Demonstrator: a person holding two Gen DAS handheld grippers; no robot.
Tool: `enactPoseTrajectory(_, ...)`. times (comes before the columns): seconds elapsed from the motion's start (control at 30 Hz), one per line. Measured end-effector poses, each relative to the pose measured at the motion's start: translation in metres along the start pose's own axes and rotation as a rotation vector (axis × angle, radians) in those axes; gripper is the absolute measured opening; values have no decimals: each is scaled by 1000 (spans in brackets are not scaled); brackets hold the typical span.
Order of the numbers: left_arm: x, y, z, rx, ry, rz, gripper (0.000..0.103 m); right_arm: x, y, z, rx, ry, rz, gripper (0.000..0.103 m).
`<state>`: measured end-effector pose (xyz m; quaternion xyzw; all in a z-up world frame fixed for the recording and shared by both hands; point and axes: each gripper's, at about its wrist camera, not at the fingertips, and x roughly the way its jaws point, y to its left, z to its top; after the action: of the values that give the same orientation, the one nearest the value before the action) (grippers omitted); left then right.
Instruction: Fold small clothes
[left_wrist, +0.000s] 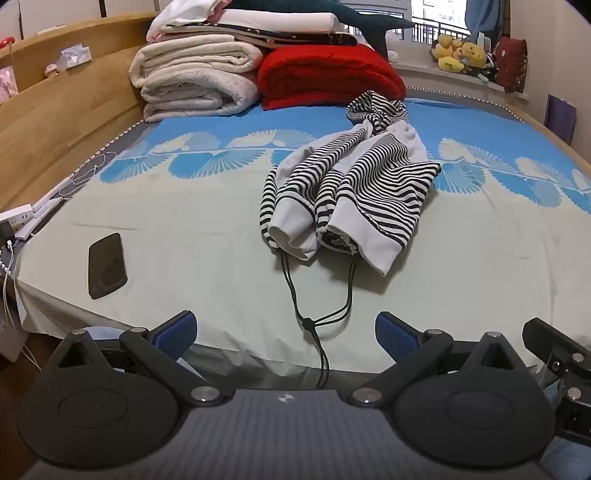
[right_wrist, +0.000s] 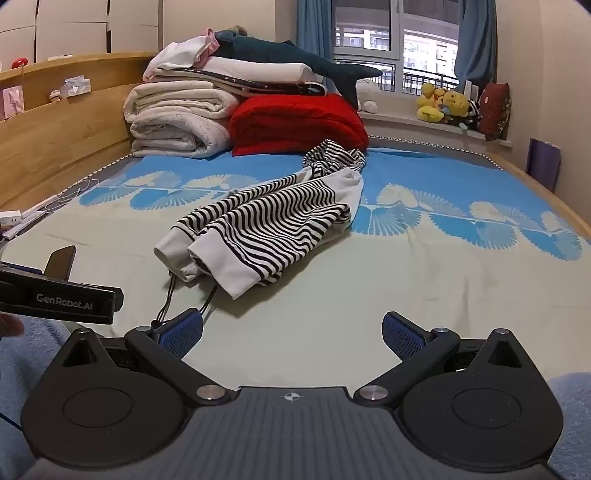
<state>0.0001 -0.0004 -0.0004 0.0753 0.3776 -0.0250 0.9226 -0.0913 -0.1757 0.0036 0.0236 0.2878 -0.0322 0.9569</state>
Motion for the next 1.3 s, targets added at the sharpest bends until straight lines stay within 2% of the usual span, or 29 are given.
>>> enactPoseTrajectory(0.27, -1, -1, 2, -8, 10, -22, 103, 3, 1, -1, 1, -3, 13, 102)
enactPoseTrajectory(0.5, 1, 0, 3, 2, 9, 2, 103, 7, 4, -1, -7, 10, 13, 102)
enactPoseTrajectory(1.3, -3, -1, 3, 2, -3, -4, 103, 8, 4, 0, -10, 14, 18, 102)
